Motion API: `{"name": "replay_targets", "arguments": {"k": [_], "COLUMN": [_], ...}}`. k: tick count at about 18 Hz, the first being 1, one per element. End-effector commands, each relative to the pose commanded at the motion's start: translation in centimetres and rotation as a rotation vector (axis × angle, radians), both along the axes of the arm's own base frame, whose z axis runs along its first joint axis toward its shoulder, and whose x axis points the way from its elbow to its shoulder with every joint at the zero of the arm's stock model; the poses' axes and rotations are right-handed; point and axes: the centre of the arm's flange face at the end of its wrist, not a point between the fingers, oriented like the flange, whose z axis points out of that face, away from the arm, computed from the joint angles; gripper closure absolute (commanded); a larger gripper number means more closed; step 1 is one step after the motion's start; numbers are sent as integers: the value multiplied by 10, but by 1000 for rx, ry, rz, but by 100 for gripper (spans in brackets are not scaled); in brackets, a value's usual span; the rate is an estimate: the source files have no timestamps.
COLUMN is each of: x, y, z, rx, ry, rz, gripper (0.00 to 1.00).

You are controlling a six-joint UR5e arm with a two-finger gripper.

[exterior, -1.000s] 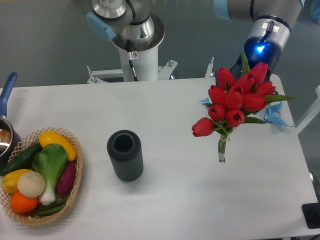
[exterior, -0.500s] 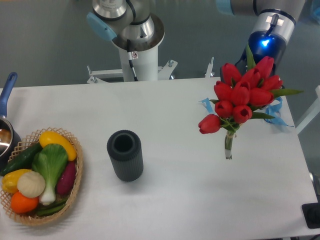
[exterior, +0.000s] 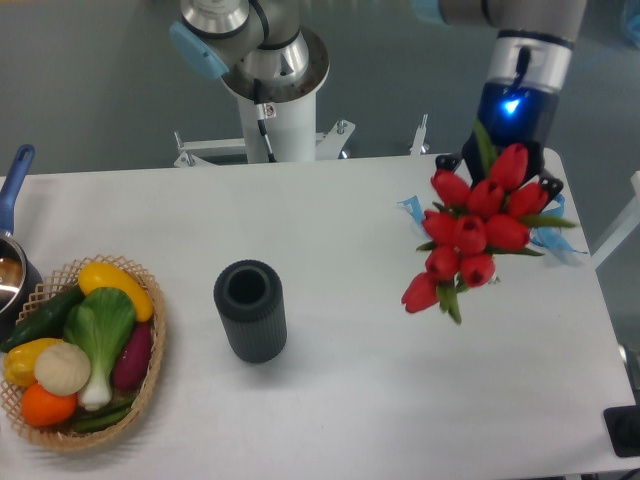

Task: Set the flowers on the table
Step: 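Carry the tulips and lower them toward the table surface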

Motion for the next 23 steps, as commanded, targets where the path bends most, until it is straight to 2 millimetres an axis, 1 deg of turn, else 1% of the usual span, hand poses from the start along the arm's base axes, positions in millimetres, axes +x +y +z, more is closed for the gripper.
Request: {"name": "replay_targets", "arguments": {"k": [2, 3, 5, 6, 8, 9, 11, 13, 16, 18, 20, 23], "x": [8, 11, 10, 9, 10, 3, -5, -5, -14, -15, -20, -22], "y": [17, 23, 32, 40, 49, 56, 63, 73, 81, 94, 98, 99], "z": [-13, -18, -35, -50, -71, -94, -123, -143, -174, -195, -214, -222], "rx": [-112, -151, -226, -296, -383, -422, -494, -569, -599, -610, -617, -620], "ry": [35, 48, 64, 84, 99, 82, 74, 88, 61, 44, 21, 12], "rz": [4, 6, -5, -23, -34, -38, -35, -39, -59, -78, -79, -82], "gripper": [73, 73, 73, 73, 73, 73, 73, 73, 73, 73, 73, 73]}}
